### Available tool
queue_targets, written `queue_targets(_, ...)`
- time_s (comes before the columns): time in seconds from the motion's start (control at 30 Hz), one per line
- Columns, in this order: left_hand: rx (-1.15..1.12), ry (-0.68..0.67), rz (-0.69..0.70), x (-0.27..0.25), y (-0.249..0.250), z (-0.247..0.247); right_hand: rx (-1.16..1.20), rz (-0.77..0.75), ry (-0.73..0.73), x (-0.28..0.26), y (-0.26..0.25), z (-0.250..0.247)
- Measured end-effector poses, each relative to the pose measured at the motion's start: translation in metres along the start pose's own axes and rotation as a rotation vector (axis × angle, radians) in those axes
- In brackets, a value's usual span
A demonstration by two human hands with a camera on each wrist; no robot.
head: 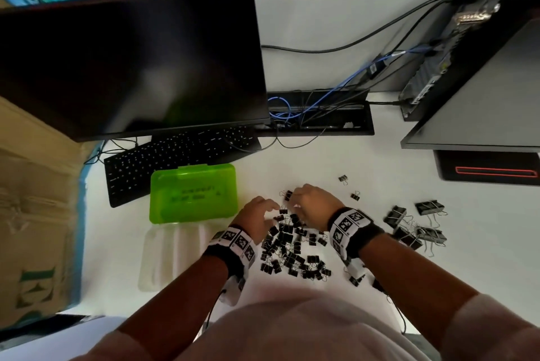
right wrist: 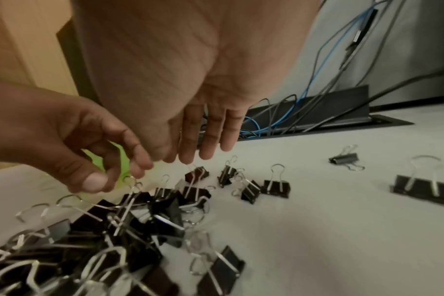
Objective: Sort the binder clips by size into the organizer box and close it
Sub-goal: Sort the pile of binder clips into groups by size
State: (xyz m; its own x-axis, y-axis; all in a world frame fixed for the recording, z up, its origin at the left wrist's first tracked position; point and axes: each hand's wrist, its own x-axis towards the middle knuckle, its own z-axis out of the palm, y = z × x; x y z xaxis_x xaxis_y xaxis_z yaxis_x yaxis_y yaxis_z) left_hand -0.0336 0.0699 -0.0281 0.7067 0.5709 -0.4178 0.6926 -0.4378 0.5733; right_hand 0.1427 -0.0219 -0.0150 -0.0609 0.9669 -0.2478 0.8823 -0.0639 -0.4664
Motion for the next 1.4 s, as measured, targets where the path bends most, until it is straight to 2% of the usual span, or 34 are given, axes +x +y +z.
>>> queue_targets(0.03,0.015,-0.049,0.02,-0.001,0.0,0.001,-0.029,-0.041,0.034,-0.001,-0.003,0.0)
queue_targets(0.1,0.086,-0.098,0.05,-0.004,0.0,0.005,-0.121,-0.095,-0.011,-0.003,-0.011,0.001)
queue_targets(0.2,0.115,-0.043,0.06,-0.003,0.001,0.008,-0.161,-0.072,-0.047,-0.003,-0.022,0.005)
queue_targets(0.33,0.07,0.054,0.071,-0.002,0.001,0.003,-0.027,-0.023,-0.031,-0.011,-0.017,0.007)
queue_targets(0.43,0.049,0.053,0.107,-0.009,-0.003,-0.002,-0.052,-0.08,-0.074,-0.016,-0.019,0.008)
queue_targets(0.53,0.071,0.031,0.093,-0.019,-0.01,-0.003,-0.116,-0.13,-0.251,-0.016,-0.026,0.015)
queue_targets(0.7,-0.017,0.128,0.055,-0.024,-0.016,-0.007,-0.228,-0.185,-0.281,-0.016,-0.046,0.026)
queue_targets(0.87,0.074,-0.038,0.002,-0.036,-0.007,-0.003,-0.064,-0.111,-0.234,-0.017,-0.044,0.029)
queue_targets(1.03,0.115,-0.049,0.005,-0.033,-0.003,0.001,0.108,0.027,-0.066,-0.022,-0.041,0.025)
queue_targets(1.2,0.242,-0.075,-0.007,-0.031,-0.005,0.001,0.2,0.168,0.029,-0.029,-0.04,0.028)
queue_targets(1.33,0.295,-0.104,0.048,-0.028,0.0,0.003,0.294,0.23,0.148,-0.037,-0.046,0.021)
queue_targets(1.4,0.343,-0.123,0.056,-0.027,0.005,0.005,0.283,0.244,0.147,-0.038,-0.047,0.021)
